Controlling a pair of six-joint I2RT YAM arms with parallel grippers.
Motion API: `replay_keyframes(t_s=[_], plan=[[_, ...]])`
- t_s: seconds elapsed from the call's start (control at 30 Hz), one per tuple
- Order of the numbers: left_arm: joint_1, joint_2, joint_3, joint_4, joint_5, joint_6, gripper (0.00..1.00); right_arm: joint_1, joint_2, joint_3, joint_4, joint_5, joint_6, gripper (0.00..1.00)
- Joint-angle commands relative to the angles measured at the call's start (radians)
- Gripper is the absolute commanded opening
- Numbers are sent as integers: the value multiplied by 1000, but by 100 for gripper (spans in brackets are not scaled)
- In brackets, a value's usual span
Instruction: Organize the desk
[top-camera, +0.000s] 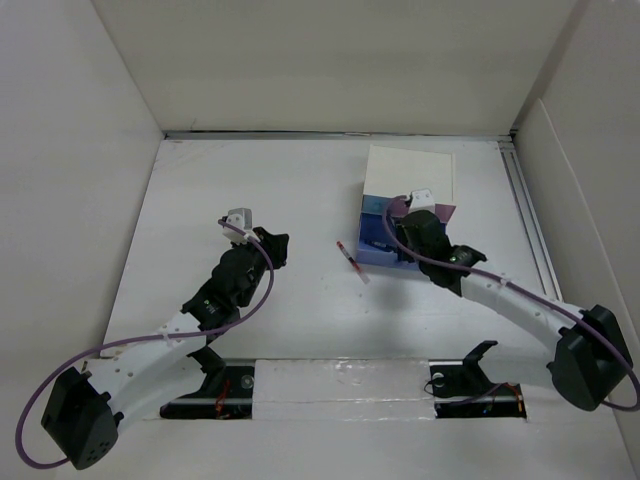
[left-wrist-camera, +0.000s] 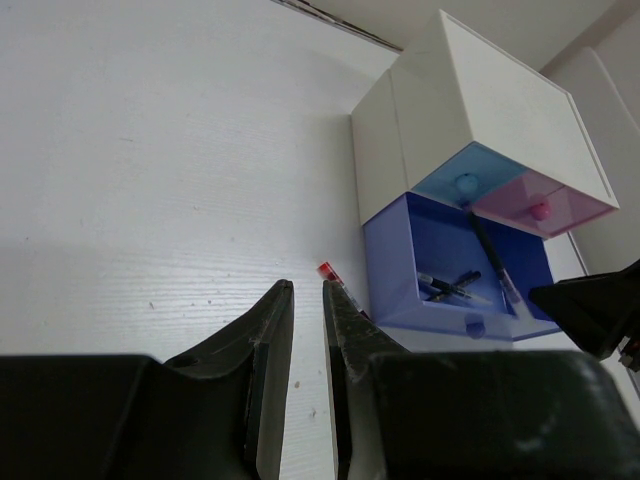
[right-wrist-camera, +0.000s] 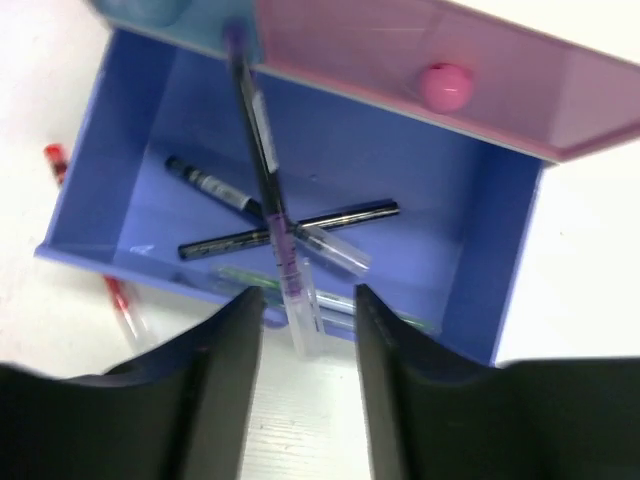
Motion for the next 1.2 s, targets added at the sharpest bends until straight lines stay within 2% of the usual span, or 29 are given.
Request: replay_keyframes(t_s=[0.0,0.1,0.2,0.23,0.27,0.33,0.37,0.4,0.47,0.5,0.53,0.6,0.67,0.87,1.17], plan=[[2,-19,-5,39,4,-2,15,-11,-26,46,-18,97,31,52],[2,-19,-5,41,2,-2,15,10,-69,37,11,84,24,57],[2,-17,-5,39,1,-2,15,67,-118,-4,92,28,-8,52],[2,-17,-5,39,-1,0,15,78,-123,-10,125,-39,-23,29],[2,-17,-3,41,-1,-2,15,89,-120,-28,142,-84,-28,17],[2,-14,-3,39,-1,-2,15,127,-97,-50,184,-177,-29,3],[2,-13,-5,41,-2,-2,15,141,-80,-55,192,-193,-28,1],[2,-13,-5,41,-2,-2,15,154,-42,-71,202,-201,-23,1],[2,-13,-5,39,-4,-2,15,190,3,-82,225,-219,-5,8],[2,-11,-5,39,-4,-2,15,201,44,-85,230,-219,3,13],[2,-14,-3,39,-4,-2,15,222,63,-98,250,-215,15,26],[2,-14,-3,39,-4,-2,15,233,90,-116,289,-216,27,38],[2,-13,-5,41,-4,-2,15,233,126,-128,317,-218,44,43],[2,-17,-3,38,-5,-2,15,233,224,-119,348,-186,50,46],[2,-19,-5,38,-5,0,15,233,321,-121,406,-186,50,38]])
